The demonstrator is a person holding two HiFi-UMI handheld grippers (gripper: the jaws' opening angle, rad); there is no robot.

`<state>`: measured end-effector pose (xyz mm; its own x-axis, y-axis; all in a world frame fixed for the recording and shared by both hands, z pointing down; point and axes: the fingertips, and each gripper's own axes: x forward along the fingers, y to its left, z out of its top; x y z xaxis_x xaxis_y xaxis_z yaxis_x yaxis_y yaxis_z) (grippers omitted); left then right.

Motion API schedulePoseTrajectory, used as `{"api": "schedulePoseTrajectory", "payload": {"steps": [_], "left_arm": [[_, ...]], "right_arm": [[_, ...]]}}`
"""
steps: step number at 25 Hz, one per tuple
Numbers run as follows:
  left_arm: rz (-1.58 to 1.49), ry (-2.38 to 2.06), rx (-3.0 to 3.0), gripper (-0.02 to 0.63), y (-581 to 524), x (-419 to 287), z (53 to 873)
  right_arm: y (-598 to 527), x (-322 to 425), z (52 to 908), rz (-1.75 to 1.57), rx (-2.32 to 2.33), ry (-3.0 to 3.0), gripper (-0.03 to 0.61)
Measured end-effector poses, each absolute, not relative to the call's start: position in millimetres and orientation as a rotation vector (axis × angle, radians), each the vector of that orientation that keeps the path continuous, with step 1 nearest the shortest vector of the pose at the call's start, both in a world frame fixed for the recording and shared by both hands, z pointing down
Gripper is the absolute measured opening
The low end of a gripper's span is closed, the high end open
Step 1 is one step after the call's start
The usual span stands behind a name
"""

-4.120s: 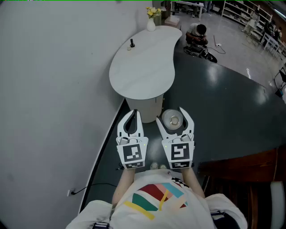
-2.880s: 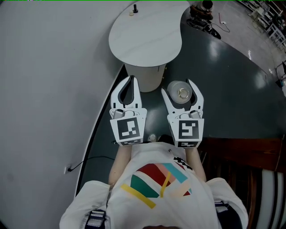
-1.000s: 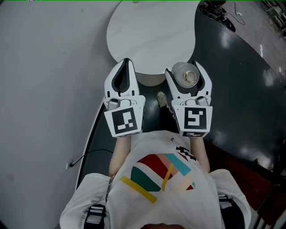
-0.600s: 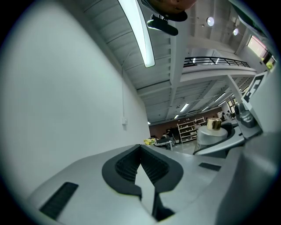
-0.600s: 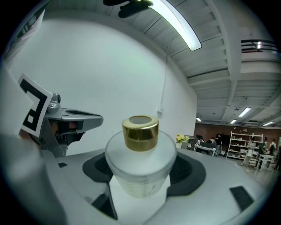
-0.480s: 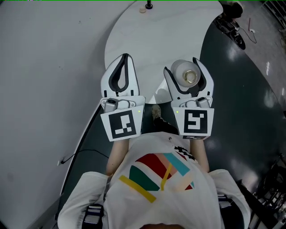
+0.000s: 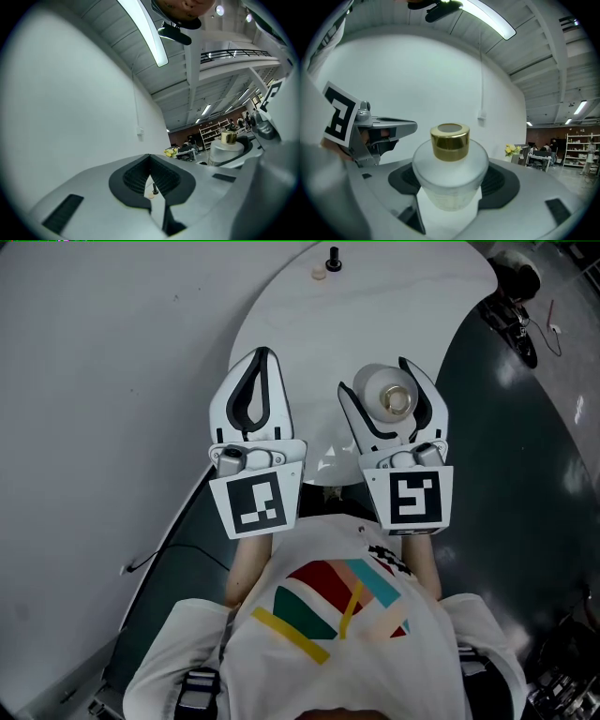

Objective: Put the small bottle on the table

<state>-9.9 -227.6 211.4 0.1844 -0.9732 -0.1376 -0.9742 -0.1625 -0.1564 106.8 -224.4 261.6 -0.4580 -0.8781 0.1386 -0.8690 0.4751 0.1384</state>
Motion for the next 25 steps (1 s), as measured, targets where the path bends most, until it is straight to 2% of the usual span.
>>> {"api": "schedulePoseTrajectory", "payload": {"steps": [25], "left_arm": [[0.056, 1.806, -2.309, 0.017, -300, -39, 207]], "right_arm": [[-288, 74, 255, -0.095, 1.574, -2.53, 0.345]]}}
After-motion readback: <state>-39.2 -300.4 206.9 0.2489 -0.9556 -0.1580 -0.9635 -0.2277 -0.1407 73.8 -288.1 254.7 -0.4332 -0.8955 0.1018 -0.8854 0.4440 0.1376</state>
